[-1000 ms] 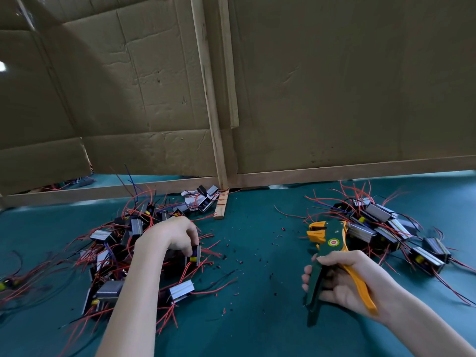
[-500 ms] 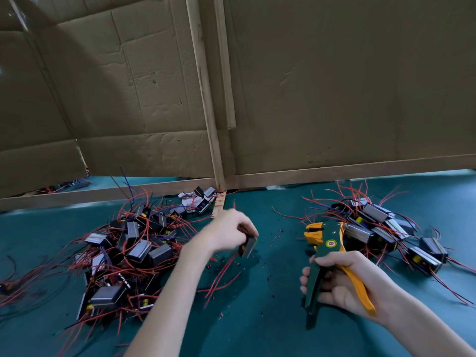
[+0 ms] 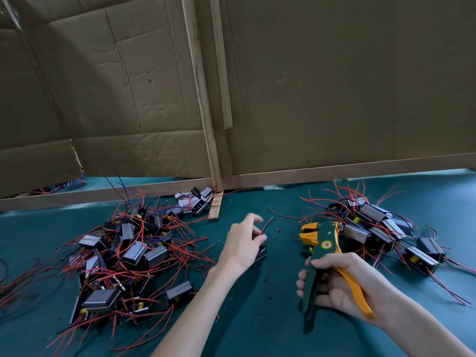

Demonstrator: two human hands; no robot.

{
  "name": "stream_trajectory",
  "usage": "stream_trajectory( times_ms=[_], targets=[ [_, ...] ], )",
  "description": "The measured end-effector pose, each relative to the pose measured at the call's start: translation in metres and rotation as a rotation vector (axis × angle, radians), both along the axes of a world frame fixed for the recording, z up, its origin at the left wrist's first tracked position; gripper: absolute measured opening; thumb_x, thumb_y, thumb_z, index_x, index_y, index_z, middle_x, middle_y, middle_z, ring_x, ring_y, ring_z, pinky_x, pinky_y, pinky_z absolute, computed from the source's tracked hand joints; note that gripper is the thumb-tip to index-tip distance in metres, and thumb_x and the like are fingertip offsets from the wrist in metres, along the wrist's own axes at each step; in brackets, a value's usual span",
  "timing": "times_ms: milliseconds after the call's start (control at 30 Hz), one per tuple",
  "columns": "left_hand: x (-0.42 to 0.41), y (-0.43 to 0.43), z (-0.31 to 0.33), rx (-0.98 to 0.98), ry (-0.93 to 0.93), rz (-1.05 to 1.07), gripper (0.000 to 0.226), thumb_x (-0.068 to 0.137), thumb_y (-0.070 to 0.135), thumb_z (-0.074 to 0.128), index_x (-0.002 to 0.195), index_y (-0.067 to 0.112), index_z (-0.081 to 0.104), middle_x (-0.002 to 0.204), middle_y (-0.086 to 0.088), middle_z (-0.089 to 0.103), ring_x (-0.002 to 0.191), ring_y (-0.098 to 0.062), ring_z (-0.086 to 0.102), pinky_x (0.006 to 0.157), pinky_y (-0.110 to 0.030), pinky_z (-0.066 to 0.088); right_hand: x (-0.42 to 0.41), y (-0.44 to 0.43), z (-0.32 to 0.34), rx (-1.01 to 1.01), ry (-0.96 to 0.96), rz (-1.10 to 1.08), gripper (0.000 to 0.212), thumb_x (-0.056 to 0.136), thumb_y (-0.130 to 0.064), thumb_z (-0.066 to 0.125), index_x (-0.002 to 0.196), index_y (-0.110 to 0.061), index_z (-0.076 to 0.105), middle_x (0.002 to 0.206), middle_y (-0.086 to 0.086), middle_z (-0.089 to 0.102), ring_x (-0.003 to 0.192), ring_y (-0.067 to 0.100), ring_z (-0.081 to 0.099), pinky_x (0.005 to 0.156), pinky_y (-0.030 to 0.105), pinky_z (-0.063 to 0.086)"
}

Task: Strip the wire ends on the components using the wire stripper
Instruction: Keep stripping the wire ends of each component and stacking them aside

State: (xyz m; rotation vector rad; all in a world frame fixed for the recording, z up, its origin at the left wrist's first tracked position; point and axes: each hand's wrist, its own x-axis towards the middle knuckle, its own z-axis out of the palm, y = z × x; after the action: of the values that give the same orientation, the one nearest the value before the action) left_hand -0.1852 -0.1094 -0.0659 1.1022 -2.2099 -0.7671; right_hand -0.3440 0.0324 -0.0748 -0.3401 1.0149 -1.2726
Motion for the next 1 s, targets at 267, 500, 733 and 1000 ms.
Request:
stream_trajectory(
  times_ms=[267, 500, 733, 1000],
  targets=[
    [-0.001, 0.002, 0.01, 0.207, 0.336, -0.056, 0.012, 0.084, 0.003, 0.07, 0.083, 0.011, 0.061, 0.079, -0.006, 0.073, 0.071, -0.013, 0.071, 0.075, -0.024, 0.055, 0.003, 0.002, 0.001, -0.04, 0.026, 0.042, 0.044, 0.047, 0.004, 0.073, 0.09, 0.005, 0.061, 0.081, 0.03, 0.065, 0.068, 0.042, 0.068, 0.064, 0.051, 0.058],
    [0.008, 0.01, 0.047, 0.359, 0.5, -0.249, 0.015, 0.09, 0.003, 0.063, 0.094, 0.016, 0.069, 0.08, -0.001, 0.075, 0.063, -0.009, 0.061, 0.068, -0.018, 0.051, 0.01, 0.009, 0.012, -0.259, 0.056, 0.083, 0.043, 0.04, -0.006, 0.09, 0.079, -0.004, 0.073, 0.078, 0.028, 0.063, 0.068, 0.041, 0.065, 0.066, 0.05, 0.057],
    [0.01, 0.028, 0.077, 0.407, 0.425, -0.296, 0.012, 0.084, 0.013, 0.071, 0.073, 0.017, 0.074, 0.061, 0.001, 0.062, 0.06, -0.023, 0.037, 0.051, -0.023, 0.033, 0.018, 0.016, 0.023, -0.411, 0.161, 0.091, 0.047, 0.052, -0.003, 0.082, 0.09, 0.004, 0.056, 0.072, 0.033, 0.057, 0.063, 0.045, 0.061, 0.066, 0.053, 0.056],
    [0.011, 0.035, 0.087, 0.406, 0.388, -0.304, 0.015, 0.084, 0.015, 0.071, 0.069, 0.019, 0.071, 0.049, 0.009, 0.053, 0.07, -0.027, 0.037, 0.047, -0.016, 0.034, 0.025, 0.026, 0.03, -0.456, 0.219, 0.134, 0.052, 0.042, -0.014, 0.099, 0.082, -0.003, 0.067, 0.072, 0.032, 0.057, 0.065, 0.042, 0.06, 0.067, 0.053, 0.056]
  ],
)
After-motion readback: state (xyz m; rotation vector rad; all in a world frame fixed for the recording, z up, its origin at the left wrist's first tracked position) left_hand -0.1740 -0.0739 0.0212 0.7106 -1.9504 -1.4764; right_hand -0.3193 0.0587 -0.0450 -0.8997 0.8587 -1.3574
